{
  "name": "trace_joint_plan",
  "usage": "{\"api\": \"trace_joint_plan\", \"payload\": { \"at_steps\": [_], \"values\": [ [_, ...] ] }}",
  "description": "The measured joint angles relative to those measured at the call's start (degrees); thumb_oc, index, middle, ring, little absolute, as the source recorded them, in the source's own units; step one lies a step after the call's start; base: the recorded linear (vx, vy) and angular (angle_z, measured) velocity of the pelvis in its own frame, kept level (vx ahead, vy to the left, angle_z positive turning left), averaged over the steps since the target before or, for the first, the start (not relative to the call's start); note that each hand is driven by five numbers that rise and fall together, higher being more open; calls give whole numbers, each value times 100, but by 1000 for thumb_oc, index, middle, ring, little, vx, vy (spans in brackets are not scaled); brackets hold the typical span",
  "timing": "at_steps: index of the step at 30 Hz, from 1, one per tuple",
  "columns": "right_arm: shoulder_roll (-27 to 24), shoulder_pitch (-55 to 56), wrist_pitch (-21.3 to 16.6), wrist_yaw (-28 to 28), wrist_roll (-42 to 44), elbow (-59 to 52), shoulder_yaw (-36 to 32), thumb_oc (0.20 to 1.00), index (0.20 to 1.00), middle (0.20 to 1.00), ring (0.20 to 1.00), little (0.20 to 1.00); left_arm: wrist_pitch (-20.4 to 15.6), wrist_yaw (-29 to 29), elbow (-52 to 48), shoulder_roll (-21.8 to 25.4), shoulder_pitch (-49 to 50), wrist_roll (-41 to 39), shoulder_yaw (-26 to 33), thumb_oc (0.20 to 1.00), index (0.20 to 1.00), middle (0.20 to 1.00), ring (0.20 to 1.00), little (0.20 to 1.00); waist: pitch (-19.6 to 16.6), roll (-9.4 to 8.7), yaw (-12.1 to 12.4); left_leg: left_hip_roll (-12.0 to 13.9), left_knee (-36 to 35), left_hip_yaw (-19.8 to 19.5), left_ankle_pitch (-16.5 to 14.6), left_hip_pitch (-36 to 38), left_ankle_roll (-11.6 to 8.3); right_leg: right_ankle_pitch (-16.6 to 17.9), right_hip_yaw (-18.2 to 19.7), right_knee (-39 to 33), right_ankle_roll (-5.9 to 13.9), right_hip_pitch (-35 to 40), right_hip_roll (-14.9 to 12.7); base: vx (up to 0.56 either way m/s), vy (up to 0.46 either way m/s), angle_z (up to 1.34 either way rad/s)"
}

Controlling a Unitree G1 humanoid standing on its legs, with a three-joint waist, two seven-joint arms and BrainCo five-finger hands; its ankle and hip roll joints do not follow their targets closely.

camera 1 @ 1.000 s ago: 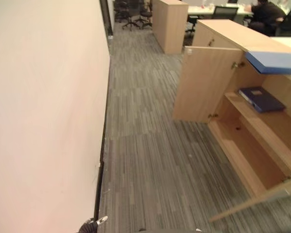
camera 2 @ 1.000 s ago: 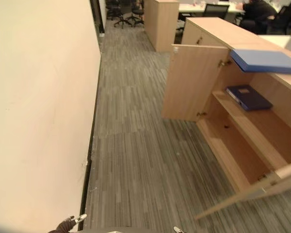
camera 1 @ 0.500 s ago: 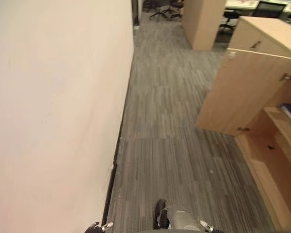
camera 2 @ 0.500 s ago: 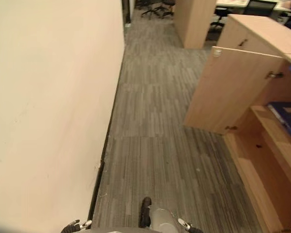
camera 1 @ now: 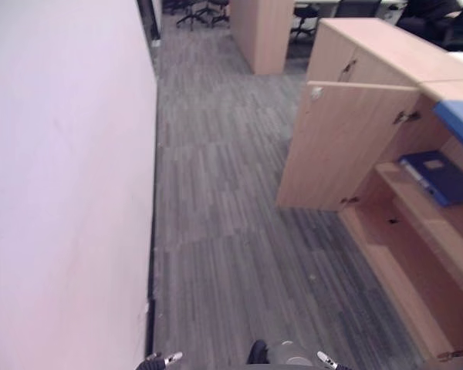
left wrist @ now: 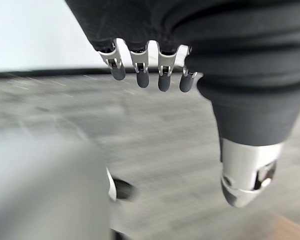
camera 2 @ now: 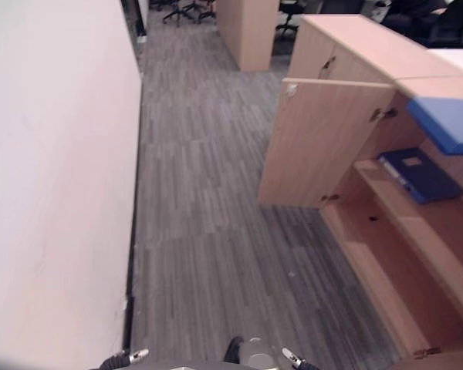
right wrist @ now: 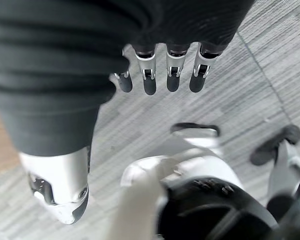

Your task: Put the empty folder in the office cabinet

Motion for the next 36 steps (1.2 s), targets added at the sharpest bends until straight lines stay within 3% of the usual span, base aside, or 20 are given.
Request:
{"api": "trace_joint_plan", "payload": {
  "at_steps": [3,4,5,6,8,9,10,12,14,16,17,18,20,24,27,29,30,32,34,36],
  "values": [
    [-19,-120,-16,-99,1,44,19,1000,1000,1000,1000,1000,-36,32,-194,34,-57,-62,-160,1000,1000,1000,1000,1000,0,16,20,555,1020,293,-19,-600,84,-40,411,-603,-283,459,310,124,-56,-59],
    [-5,-148,-6,-113,-2,36,79,1000,1000,1000,1000,1000,-36,18,-234,34,-80,-64,-173,1000,1000,1000,1000,1000,20,-55,61,549,863,302,-32,-748,81,103,529,-728,-175,595,285,132,41,-67],
    [20,-224,-28,-116,-2,-20,84,1000,1000,1000,1000,1000,-31,47,-285,37,-103,-109,-205,1000,1000,1000,1000,1000,40,-134,-28,432,385,-77,4,-1248,83,125,690,-966,-141,770,293,85,56,-90],
    [12,-248,-30,-131,-6,-18,173,1000,1000,1000,1000,1000,-46,52,-399,35,-112,-174,-205,1000,1000,1000,1000,1000,50,-118,101,300,-392,-281,77,-1272,144,162,888,-1009,-102,798,238,179,105,-99],
    [16,-232,-56,-148,-9,-28,294,1000,1000,1000,1000,1000,-89,83,-429,41,-162,-222,-214,1000,1000,1000,1000,1000,85,-128,127,246,-1372,-587,494,-1571,219,179,1092,-1112,-23,1068,202,176,119,-97],
    [18,-186,-77,-148,-13,-24,301,1000,1000,1000,1000,1000,-125,107,-457,49,-130,-225,-335,1000,1000,1000,1000,1000,28,-154,192,1,-2346,-1117,761,-1448,71,116,1438,-1198,79,1102,157,155,106,-108],
    [12,-223,-108,-151,-13,0,289,1000,1000,1000,1000,1000,-189,118,-509,48,-123,-233,-431,1000,1000,1000,1000,1000,78,-77,305,-41,-3304,-1621,1134,-1421,70,154,1641,-1223,135,1072,190,130,66,-108],
    [2,-218,-114,-153,-19,40,276,1000,1000,1000,1000,1000,-188,115,-488,27,-245,-234,-459,1000,1000,1000,1000,1000,176,-1,271,20,-3389,-2010,1437,-1609,143,158,1824,-1235,216,1215,207,246,147,-88],
    [-66,-116,-119,-150,-24,50,209,1000,1000,1000,1000,1000,-201,114,-510,11,-208,-245,-525,1000,1000,1000,1000,1000,142,26,272,9,-3563,-2284,1466,-1505,207,43,2117,-1183,360,1273,197,290,214,-85],
    [-344,-67,-117,-158,-43,70,166,1000,1000,1000,1000,1000,-201,124,-474,-191,-189,-277,-647,1000,1000,1000,1000,1000,103,515,223,80,-3617,-2598,1512,-1192,304,-122,2509,-1305,655,1454,307,229,208,-105],
    [-343,-74,-114,-175,-62,109,180,1000,1000,1000,1000,1000,-196,123,-468,-230,-184,-276,-655,1000,1000,1000,1000,1000,120,515,199,32,-3575,-2636,1718,-1131,162,-155,2597,-1299,719,1504,243,155,158,-87],
    [-258,-82,-112,-153,-71,192,185,1000,1000,1000,1000,1000,-206,122,-498,-216,-131,-277,-658,1000,1000,1000,1000,1000,52,409,203,-149,-3546,-2565,1749,-1052,185,-213,2604,-1202,826,1454,58,370,364,-82],
    [23,-22,-78,-91,-69,248,162,1000,1000,1000,1000,1000,-222,112,-449,-106,-372,-274,-754,1000,1000,1000,1000,1000,33,91,31,-637,-3620,-2272,1605,-853,480,-267,2541,-1122,1149,1483,-511,371,395,-58],
    [97,-51,-16,-61,-58,191,16,1000,1000,1000,1000,1000,-255,106,-572,-105,-500,-263,-953,1000,1000,1000,1000,1000,0,173,-6,-881,-3625,-1841,1453,-698,751,-337,2625,-697,1412,1213,-843,176,291,-49],
    [77,-600,120,-348,-46,-82,282,1000,1000,1000,1000,1000,-241,118,-756,-72,-583,-135,-1356,1000,1000,1000,1000,1000,79,378,-21,-954,-3670,-1235,1332,-635,935,-306,3105,-122,1457,611,-977,106,289,-90],
    [4,-647,-32,-184,-3,-226,154,1000,1000,1000,1000,1000,-289,101,-1098,-81,-514,-37,-1368,1000,1000,1000,1000,1000,74,452,39,-950,-3672,-1084,1292,-628,996,-289,3012,228,1534,368,-1021,124,318,-71],
    [-25,-768,-105,-100,-17,-130,42,1000,1000,1000,1000,1000,-342,84,-1358,-51,-635,-6,-1501,1000,1000,1000,1000,1000,81,537,66,-981,-3675,-875,1236,-564,1058,-153,2654,542,1528,119,-1114,83,266,-61],
    [-114,-931,-117,-137,-24,99,-51,1000,1000,1000,1000,1000,-340,-4,-1868,114,-600,81,-1886,1000,1000,1000,1000,1000,145,658,211,-906,-3676,-579,1144,-525,1108,2,1598,724,1277,-42,-1263,94,200,-82],
    [-105,-1032,-106,-171,-61,99,28,1000,1000,1000,1000,1000,-333,-105,-2161,229,-554,191,-1897,1000,1000,1000,1000,1000,125,675,285,-904,-3679,-247,1032,-430,1101,-239,408,986,1186,-33,-1423,72,77,-86],
    [-89,-1112,-118,-158,-70,91,39,1000,1000,1000,1000,1000,-325,-189,-2273,333,-531,231,-2044,1000,1000,1000,1000,1000,16,640,329,-938,-3677,95,932,-441,1023,-402,-116,1145,1216,-94,-1509,47,1,-87]
  ]
}}
